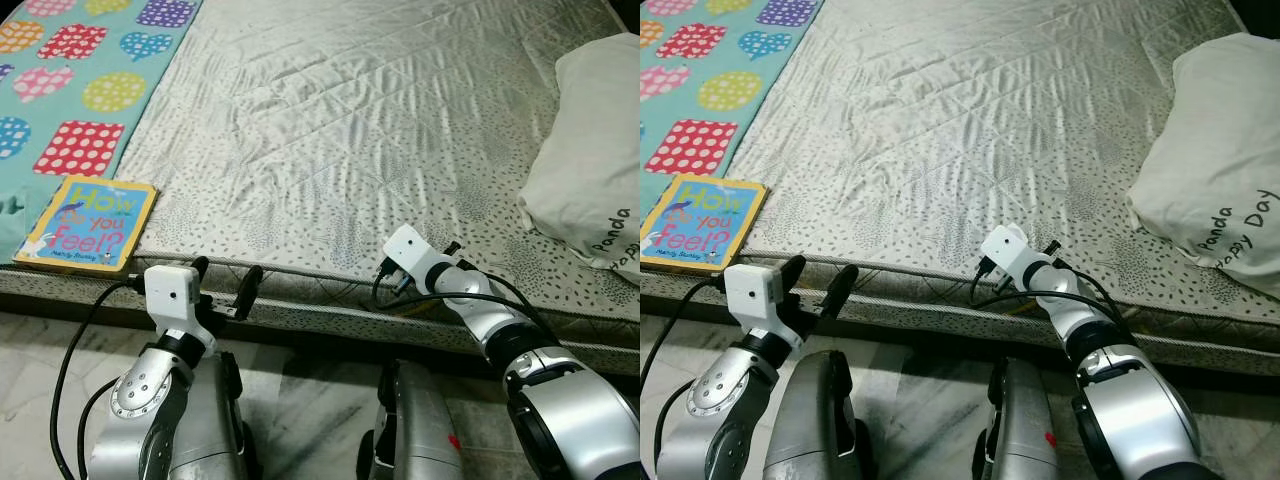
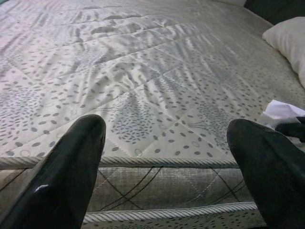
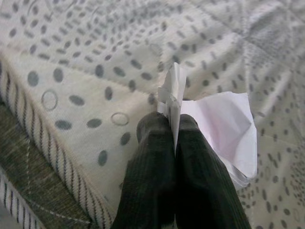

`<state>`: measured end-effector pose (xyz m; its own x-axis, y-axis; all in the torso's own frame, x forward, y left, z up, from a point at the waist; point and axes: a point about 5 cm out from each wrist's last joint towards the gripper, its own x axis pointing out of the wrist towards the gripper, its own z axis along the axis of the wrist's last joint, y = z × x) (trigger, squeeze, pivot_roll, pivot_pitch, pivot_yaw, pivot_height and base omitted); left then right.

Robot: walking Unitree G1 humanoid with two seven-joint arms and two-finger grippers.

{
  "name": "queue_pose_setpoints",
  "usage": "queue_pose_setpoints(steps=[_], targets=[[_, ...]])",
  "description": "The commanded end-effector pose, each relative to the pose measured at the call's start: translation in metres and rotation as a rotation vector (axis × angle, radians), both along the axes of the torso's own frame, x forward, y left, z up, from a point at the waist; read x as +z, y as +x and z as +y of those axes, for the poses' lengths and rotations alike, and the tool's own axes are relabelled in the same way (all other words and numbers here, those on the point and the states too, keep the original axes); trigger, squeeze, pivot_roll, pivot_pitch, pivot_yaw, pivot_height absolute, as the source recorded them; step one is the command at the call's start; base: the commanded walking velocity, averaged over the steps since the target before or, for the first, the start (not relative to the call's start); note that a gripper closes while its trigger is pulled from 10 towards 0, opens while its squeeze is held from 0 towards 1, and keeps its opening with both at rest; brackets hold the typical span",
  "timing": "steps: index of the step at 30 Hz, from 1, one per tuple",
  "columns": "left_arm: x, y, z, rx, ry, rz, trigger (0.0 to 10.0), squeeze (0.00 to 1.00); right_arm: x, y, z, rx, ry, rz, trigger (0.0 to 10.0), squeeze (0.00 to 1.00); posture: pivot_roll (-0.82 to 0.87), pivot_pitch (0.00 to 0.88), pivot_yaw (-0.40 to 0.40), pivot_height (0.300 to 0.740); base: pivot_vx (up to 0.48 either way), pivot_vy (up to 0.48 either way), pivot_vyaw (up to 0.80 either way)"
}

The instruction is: Clean up the room

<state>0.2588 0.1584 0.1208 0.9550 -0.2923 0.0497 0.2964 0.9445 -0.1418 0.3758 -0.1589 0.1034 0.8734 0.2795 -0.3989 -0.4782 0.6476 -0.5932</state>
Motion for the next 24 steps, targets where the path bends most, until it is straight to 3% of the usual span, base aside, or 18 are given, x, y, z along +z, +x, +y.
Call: queue_pose_setpoints(steps=[1, 4, 6, 8, 11, 13, 14, 16, 20, 21, 22, 23, 24], targets=[[-0.006, -0.002, 0.001, -0.005, 0.001, 0.019, 10.0, 0.0, -0.005, -0.003, -0.006, -0.03, 0.011, 0.022, 0.0, 0.0, 0.05, 0.115, -0.037, 0.548, 0.0, 0.0, 0.0], [-0.006, 0.001, 0.002, -0.002, 0.004, 0.009, 10.0, 0.0, 0.0, 0.0, -0.004, -0.045, 0.067, -0.009, 0.0, 0.0, 0.05, 0.089, -0.034, 0.548, 0.0, 0.0, 0.0], [-0.005, 0.002, 0.004, 0.036, -0.005, -0.003, 10.0, 0.0, 0.007, 0.003, -0.003, -0.068, 0.159, -0.031, 0.0, 0.0, 0.05, 0.056, -0.034, 0.548, 0.0, 0.0, 0.0], [-0.005, 0.003, 0.005, 0.049, -0.012, -0.003, 10.0, 0.0, 0.007, 0.003, -0.002, -0.069, 0.167, -0.037, 0.0, 0.0, 0.04, 0.045, -0.033, 0.548, 0.0, 0.0, 0.0], [-0.012, 0.004, 0.013, 0.163, -0.009, 0.025, 10.0, 0.0, 0.01, 0.002, 0.003, -0.086, 0.291, -0.064, 0.0, 0.0, 0.03, 0.006, -0.024, 0.548, 0.0, 0.0, 0.0], [-0.013, 0.005, 0.015, 0.18, 0.003, 0.019, 10.0, 0.0, 0.01, 0.001, 0.005, -0.116, 0.409, -0.064, 0.0, 0.0, 0.03, 0.0, -0.02, 0.548, 0.0, 0.0, 0.0], [-0.012, 0.007, 0.018, 0.2, 0.004, 0.012, 10.0, 0.0, 0.012, 0.0, 0.006, -0.172, 0.588, -0.078, 0.0, 0.0, 0.03, 0.0, -0.011, 0.548, 0.0, 0.0, 0.0], [-0.011, 0.009, 0.019, 0.206, 0.0, 0.007, 10.0, 0.0, 0.013, -0.001, 0.004, -0.219, 0.72, -0.089, 0.0, 0.0, 0.03, 0.0, -0.005, 0.548, 0.0, 0.0, 0.0], [-0.01, 0.012, 0.018, 0.205, -0.001, 0.002, 10.0, 0.0, 0.013, -0.008, 0.002, -0.246, 0.841, -0.127, 0.0, 0.0, 0.02, 0.0, 0.011, 0.548, 0.0, 0.0, 0.0], [-0.011, 0.013, 0.017, 0.203, -0.002, 0.001, 10.0, 0.0, 0.013, -0.01, 0.002, -0.247, 0.852, -0.139, 1.2, 0.0, 0.02, 0.0, 0.011, 0.548, 0.0, 0.0, 0.0], [-0.011, 0.013, 0.016, 0.202, -0.001, 0.001, 10.0, 0.0, 0.013, -0.012, 0.001, -0.253, 0.858, -0.148, 4.5, 0.0, 0.01, 0.0, 0.013, 0.548, 0.0, 0.0, 0.0], [-0.011, 0.013, 0.016, 0.202, -0.001, 0.001, 10.0, 0.0, 0.013, -0.012, 0.001, -0.253, 0.858, -0.148, 4.5, 0.0, 0.01, 0.0, 0.013, 0.548, 0.0, 0.0, 0.0], [-0.012, 0.013, 0.016, 0.201, -0.001, 0.001, 10.0, 0.0, 0.015, -0.015, 0.001, -0.257, 0.877, -0.158, 10.0, 0.0, 0.01, 0.0, 0.012, 0.548, 0.0, 0.0, 0.0]])
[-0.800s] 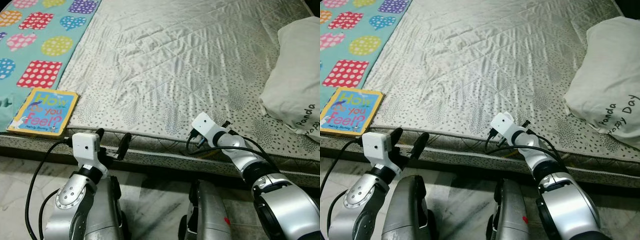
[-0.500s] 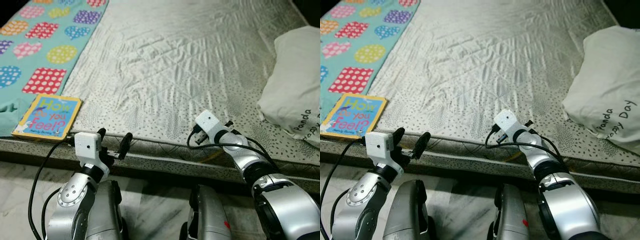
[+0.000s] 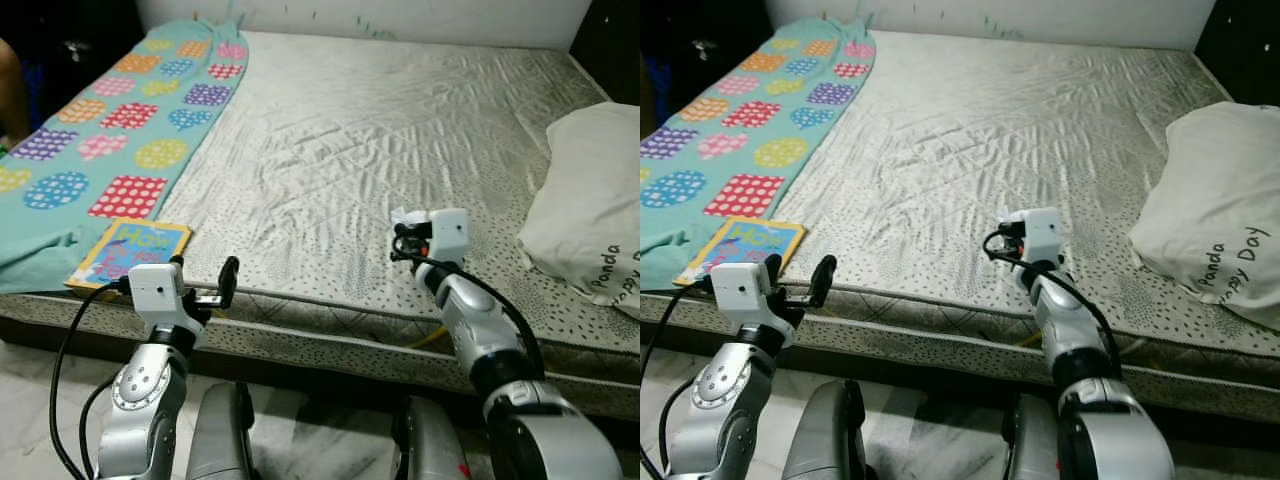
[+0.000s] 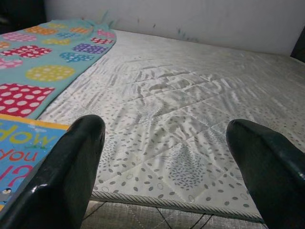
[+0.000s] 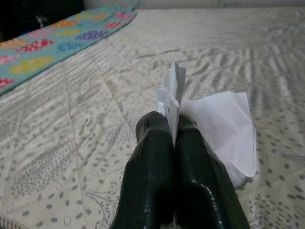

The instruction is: Clean up the room

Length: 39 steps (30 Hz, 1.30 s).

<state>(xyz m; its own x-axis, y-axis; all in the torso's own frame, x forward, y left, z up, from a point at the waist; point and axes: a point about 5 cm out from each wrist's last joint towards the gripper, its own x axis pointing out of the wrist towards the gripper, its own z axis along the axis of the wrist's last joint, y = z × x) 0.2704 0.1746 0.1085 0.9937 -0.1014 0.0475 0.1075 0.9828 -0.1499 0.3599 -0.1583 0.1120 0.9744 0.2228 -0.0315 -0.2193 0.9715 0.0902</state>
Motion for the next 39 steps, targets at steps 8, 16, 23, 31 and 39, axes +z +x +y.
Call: queue_pose_setpoints(steps=[8, 16, 23, 31, 39], targets=[[-0.001, 0.007, 0.001, 0.005, 0.006, -0.008, 10.0, 0.0, 0.014, -0.015, -0.003, -0.059, 0.104, -0.077, 10.0, 0.0, -0.01, 0.0, 0.012, 0.548, 0.0, 0.0, 0.0], [0.001, 0.012, -0.001, -0.006, 0.008, -0.019, 10.0, 0.0, 0.026, -0.015, -0.005, -0.055, 0.103, -0.106, 10.0, 0.0, -0.01, 0.0, 0.015, 0.548, 0.0, 0.0, -0.4], [0.001, 0.017, -0.001, -0.006, 0.009, -0.027, 10.0, 0.0, 0.029, -0.014, -0.007, -0.07, 0.099, -0.1, 10.0, 0.0, -0.02, 0.0, 0.014, 0.574, 0.0, 0.0, -0.29], [0.001, 0.019, -0.001, -0.011, 0.008, -0.034, 10.0, 0.0, 0.03, -0.014, -0.008, -0.071, 0.088, -0.093, 10.0, 0.0, -0.02, 0.0, 0.016, 0.616, 0.0, 0.0, 0.0], [0.001, 0.02, -0.002, -0.017, 0.01, -0.037, 10.0, 0.0, 0.03, -0.016, -0.006, -0.058, 0.083, -0.104, 10.0, 0.0, -0.02, 0.0, 0.019, 0.639, 0.0, 0.0, 0.0]])
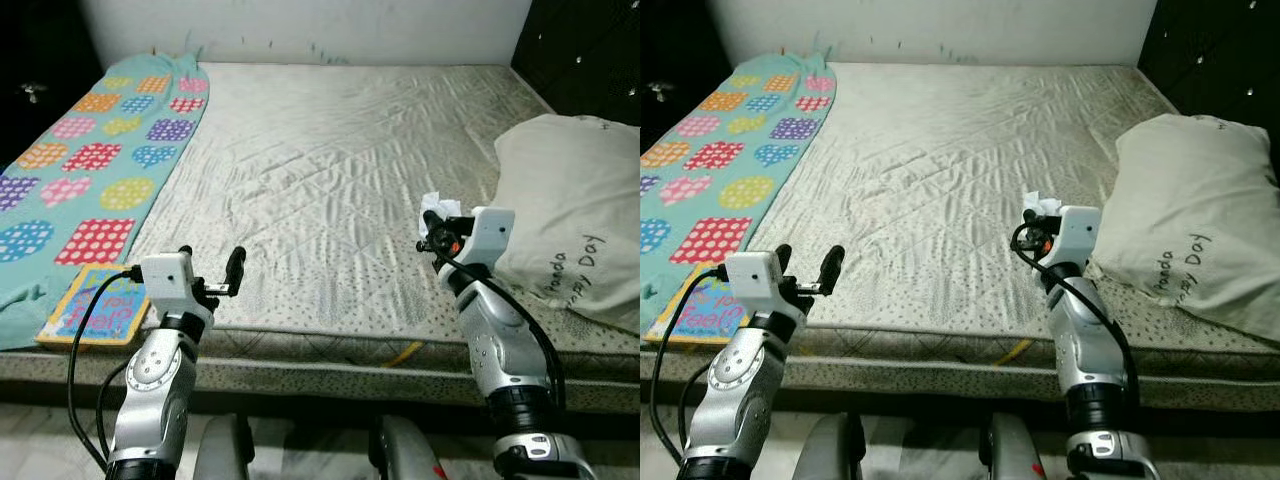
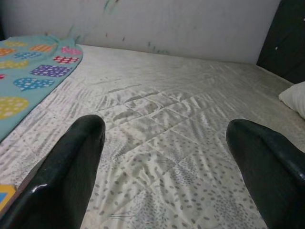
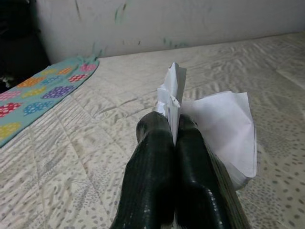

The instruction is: Clean up the room

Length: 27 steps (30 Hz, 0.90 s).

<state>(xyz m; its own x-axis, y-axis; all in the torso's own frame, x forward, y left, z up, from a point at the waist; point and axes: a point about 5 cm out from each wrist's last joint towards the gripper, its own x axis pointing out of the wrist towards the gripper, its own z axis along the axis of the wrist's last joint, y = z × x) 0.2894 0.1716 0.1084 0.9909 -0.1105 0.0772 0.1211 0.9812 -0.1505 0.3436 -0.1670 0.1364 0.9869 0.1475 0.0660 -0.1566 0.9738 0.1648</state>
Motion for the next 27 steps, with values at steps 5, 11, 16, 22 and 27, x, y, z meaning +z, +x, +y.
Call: queue_pose_setpoints(steps=[5, 11, 16, 22, 27], targets=[[0.0014, 0.0017, 0.0011, -0.009, 0.015, -0.009, 10.0, 0.0, 0.0077, 0.0019, 0.0029, 0.012, -0.012, -0.024, 10.0, 0.0, -0.02, 0.0, 0.02, 0.668, 0.0, 0.0, 0.0], [0.0011, 0.0026, 0.0009, -0.012, 0.016, -0.009, 10.0, 0.0, 0.008, 0.0028, 0.0018, 0.008, -0.013, -0.023, 10.0, 0.0, -0.02, 0.0, 0.022, 0.712, 0.0, 0.0, 0.0], [0.0015, 0.0032, 0.0004, -0.014, 0.017, -0.011, 10.0, 0.0, 0.0075, 0.0027, 0.0018, 0.006, -0.012, -0.021, 10.0, 0.0, -0.02, 0.0, 0.023, 0.736, 0.0, 0.0, 0.0], [0.002, 0.0047, -0.0003, -0.019, 0.013, -0.012, 10.0, 0.0, 0.006, 0.0019, 0.0008, 0.002, -0.014, -0.018, 10.0, 0.0, -0.02, 0.0, 0.026, 0.74, 0.0, 0.0, 0.0], [0.0013, 0.0052, -0.0018, -0.022, 0.007, -0.007, 10.0, 0.0, 0.0051, 0.0009, -0.0015, -0.006, -0.019, -0.015, 10.0, 0.0, -0.02, 0.0, 0.026, 0.74, 0.0, 0.0, 0.0]])
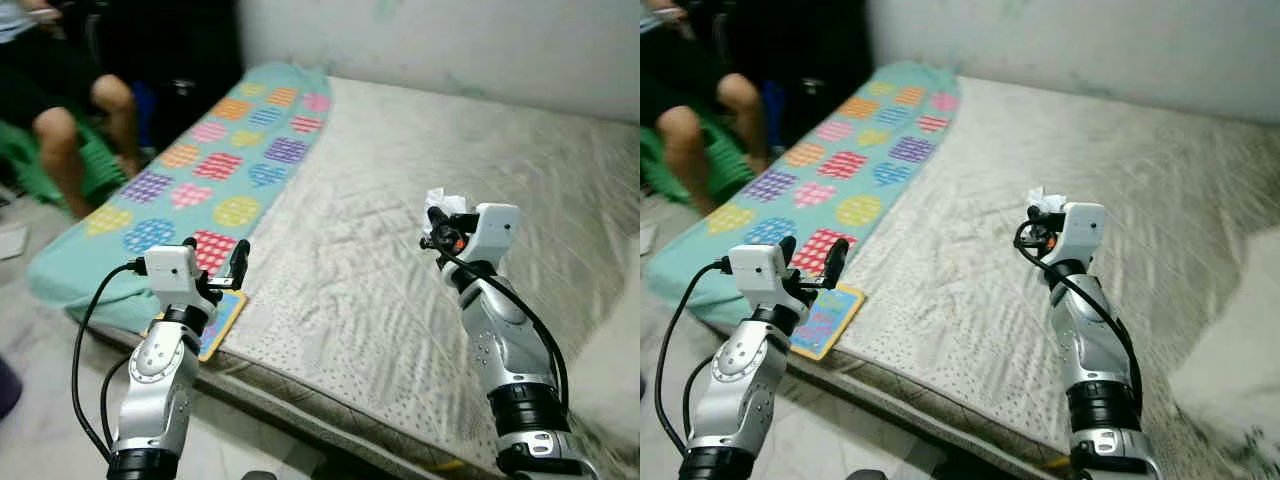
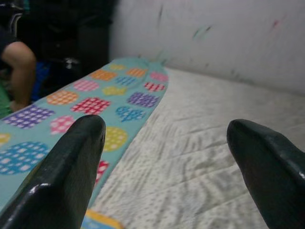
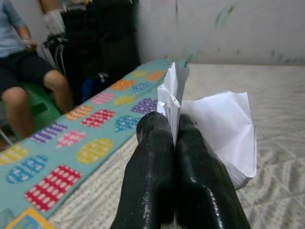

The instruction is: Clean up the room

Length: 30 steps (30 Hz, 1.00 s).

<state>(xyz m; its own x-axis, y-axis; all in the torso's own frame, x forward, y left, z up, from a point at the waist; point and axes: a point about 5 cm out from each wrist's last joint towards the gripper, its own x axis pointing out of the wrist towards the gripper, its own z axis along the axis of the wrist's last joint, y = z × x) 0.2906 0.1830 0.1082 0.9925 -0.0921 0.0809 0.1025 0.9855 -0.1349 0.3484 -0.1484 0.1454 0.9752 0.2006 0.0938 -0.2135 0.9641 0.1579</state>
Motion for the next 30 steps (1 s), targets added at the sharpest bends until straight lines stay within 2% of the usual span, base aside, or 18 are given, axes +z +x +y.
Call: queue_pose_setpoints(steps=[1, 15, 26, 30], targets=[[0.0015, 0.0043, -0.0131, -0.043, -0.01, -0.001, 10.0, 0.0, -0.0041, -0.0039, -0.0205, -0.061, -0.018, 0.014, 10.0, 0.0, -0.02, 0.0, 0.026, 0.74, 0.0, 0.0, 0.0], [0.0001, 0.0047, -0.0142, -0.057, -0.022, 0.004, 10.0, 0.0, -0.0084, -0.007, -0.0231, -0.078, -0.025, 0.031, 10.0, 0.0, -0.02, 0.0, 0.028, 0.74, 0.0, 0.0, 0.0], [0.0008, 0.0077, -0.0187, -0.08, -0.034, 0.004, 10.0, 0.0, -0.0093, -0.0072, -0.0209, -0.066, -0.04, 0.032, 10.0, 0.0, -0.03, 0.0, 0.032, 0.74, 0.0, 0.0, -0.79], [0.0016, 0.0085, -0.0196, -0.083, -0.037, 0.001, 10.0, 0.0, -0.0079, -0.0065, -0.0198, -0.062, -0.041, 0.028, 10.0, 0.0, -0.03, 0.0, 0.029, 0.74, 0.0, 0.0, -0.23]])
